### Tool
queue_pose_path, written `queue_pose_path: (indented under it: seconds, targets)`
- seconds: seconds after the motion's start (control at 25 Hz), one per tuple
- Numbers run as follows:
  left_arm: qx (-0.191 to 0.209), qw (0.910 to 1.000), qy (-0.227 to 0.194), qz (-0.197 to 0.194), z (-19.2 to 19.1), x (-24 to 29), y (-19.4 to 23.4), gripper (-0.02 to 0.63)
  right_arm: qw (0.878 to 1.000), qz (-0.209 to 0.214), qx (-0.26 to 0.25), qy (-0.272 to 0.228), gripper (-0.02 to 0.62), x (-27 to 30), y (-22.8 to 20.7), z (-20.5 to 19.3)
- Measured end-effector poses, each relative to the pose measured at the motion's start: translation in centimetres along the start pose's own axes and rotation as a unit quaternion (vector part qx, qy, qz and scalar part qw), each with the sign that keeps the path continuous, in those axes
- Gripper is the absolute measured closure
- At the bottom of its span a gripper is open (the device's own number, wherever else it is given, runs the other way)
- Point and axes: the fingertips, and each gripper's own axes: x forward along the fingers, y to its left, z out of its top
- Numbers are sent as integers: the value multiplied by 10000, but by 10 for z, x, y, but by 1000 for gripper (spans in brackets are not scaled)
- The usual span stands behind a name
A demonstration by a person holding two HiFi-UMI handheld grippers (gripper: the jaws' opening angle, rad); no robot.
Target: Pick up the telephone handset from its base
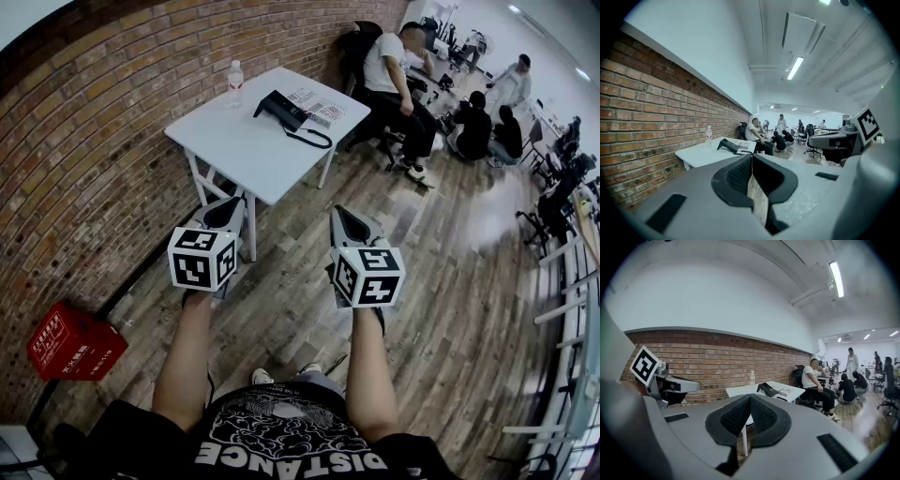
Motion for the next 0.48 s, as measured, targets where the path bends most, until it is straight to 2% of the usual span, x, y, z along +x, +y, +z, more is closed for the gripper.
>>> queue_pose_path:
  seconds: [0.48]
  targets:
    - [-253,9995,-5,-211,5,48,-1,594,9999,53,73,59,597,32,-24,-2]
